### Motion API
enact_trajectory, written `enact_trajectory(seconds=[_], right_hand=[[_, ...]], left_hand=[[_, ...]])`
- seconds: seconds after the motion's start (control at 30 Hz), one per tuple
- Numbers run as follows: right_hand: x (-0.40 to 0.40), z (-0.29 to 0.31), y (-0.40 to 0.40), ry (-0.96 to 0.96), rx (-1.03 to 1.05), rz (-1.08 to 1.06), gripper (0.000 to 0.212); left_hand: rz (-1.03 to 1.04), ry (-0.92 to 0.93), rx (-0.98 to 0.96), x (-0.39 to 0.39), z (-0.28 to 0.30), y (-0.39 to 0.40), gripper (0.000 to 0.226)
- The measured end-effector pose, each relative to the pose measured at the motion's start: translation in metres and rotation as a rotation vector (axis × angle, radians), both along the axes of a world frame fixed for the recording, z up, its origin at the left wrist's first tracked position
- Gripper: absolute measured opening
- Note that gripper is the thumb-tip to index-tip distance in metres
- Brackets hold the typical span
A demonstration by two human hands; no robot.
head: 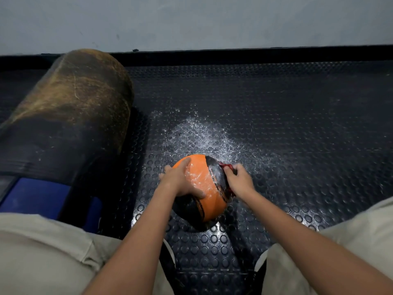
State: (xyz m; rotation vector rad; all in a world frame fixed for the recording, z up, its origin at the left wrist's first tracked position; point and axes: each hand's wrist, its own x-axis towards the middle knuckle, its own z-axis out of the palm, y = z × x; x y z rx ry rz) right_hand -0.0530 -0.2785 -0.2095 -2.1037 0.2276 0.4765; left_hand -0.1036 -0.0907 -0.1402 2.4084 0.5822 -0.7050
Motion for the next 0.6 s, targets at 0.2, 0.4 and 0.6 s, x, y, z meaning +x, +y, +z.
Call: enact_trajectory(seconds=[0.2, 0.4, 0.6], right_hand=[[0.001, 0.015, 0.012, -0.136, 0.004, 0.131, 0.021], [-0.001, -0.003, -0.001, 0.010, -0.030, -0.002, 0.024], [0.001, 0.019, 0.014, -0.168, -0.002, 0.128, 0.022]], left_hand=[[-0.047, 0.001, -0.025, 0.003, 0.001, 0.009, 0.136], [-0.090, -0.025, -0.073, 0.002, -0.001, 0.006, 0.135], [-0.109, 0.001, -0.069, 0.004, -0.004, 0.005, 0.137]])
